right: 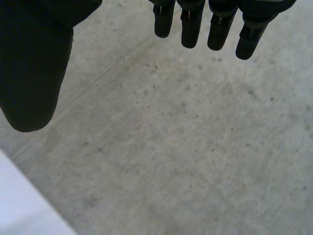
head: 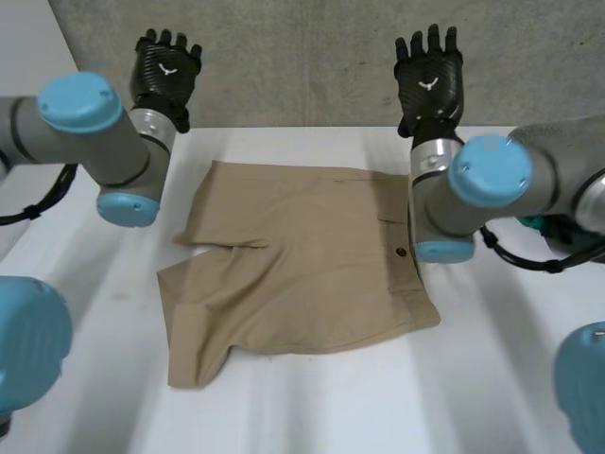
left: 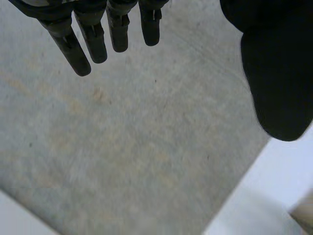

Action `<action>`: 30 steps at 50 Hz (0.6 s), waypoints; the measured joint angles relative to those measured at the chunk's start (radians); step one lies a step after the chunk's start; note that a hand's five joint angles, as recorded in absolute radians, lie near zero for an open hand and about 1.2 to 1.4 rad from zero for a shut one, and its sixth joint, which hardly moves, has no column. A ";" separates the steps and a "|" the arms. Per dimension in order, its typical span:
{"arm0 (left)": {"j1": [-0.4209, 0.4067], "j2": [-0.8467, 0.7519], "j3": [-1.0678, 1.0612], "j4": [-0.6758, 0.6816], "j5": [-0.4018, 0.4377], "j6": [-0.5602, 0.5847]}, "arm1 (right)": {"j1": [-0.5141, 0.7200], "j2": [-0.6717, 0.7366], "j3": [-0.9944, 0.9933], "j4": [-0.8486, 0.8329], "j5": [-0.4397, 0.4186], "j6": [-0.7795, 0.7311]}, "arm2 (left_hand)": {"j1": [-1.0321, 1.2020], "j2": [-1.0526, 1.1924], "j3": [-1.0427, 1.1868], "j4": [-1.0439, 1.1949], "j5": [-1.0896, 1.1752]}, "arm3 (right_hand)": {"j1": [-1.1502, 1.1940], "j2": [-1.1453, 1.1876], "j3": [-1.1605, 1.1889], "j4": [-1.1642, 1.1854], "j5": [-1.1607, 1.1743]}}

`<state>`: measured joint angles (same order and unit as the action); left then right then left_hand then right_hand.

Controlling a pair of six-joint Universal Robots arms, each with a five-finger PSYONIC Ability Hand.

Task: Fold the laundry.

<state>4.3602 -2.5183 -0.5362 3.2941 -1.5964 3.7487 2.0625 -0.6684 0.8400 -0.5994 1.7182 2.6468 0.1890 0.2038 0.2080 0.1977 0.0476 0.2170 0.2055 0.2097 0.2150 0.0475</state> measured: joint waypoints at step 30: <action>-0.153 0.826 -1.165 -0.479 0.027 -0.202 | -0.114 -0.554 0.757 0.765 -0.432 -0.111 | 0.428 0.400 0.395 0.407 0.380 | 0.337 0.344 0.339 0.332 0.330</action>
<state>4.2071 -1.6920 -1.7014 2.8156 -1.5693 3.5468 1.9487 -1.2227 1.5967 0.1659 1.2863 2.5356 0.6171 0.6035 0.6032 0.6051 0.4280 0.5537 0.5493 0.5487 0.5474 0.3780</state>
